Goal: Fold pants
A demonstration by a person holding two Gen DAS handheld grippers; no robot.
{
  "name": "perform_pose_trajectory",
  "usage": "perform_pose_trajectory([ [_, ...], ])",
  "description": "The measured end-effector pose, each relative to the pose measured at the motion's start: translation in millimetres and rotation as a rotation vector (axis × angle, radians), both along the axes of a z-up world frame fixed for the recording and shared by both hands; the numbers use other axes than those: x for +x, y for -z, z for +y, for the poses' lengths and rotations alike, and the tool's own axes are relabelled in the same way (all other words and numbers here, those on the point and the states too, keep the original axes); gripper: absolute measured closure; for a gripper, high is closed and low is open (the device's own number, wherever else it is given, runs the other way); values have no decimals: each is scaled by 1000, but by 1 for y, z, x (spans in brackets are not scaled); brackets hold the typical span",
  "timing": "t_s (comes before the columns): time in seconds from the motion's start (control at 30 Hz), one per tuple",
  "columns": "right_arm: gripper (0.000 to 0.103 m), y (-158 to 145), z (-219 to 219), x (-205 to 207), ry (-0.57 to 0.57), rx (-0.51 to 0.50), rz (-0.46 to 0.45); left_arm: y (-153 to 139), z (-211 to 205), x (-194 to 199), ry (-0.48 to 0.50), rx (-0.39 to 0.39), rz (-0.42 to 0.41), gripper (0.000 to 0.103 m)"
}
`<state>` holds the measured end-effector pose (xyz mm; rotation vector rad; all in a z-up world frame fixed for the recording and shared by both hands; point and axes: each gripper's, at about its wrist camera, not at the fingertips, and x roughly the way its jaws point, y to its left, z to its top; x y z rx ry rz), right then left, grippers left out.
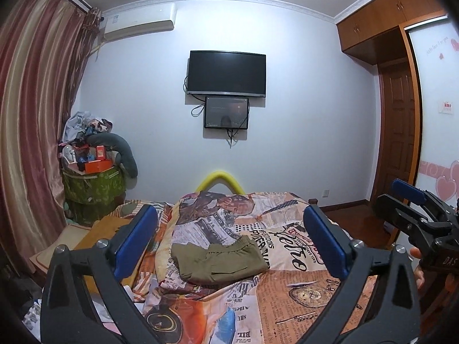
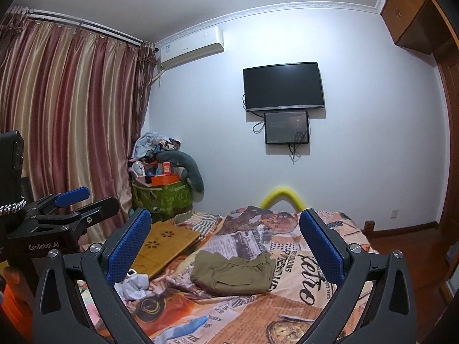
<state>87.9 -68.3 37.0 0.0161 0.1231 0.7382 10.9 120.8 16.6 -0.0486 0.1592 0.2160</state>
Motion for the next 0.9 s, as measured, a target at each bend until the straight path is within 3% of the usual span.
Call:
perform_pose_trajectory([
  [0.9, 0, 4, -7, -1, 14, -16, 43, 7, -2, 4, 17, -18, 17, 0],
])
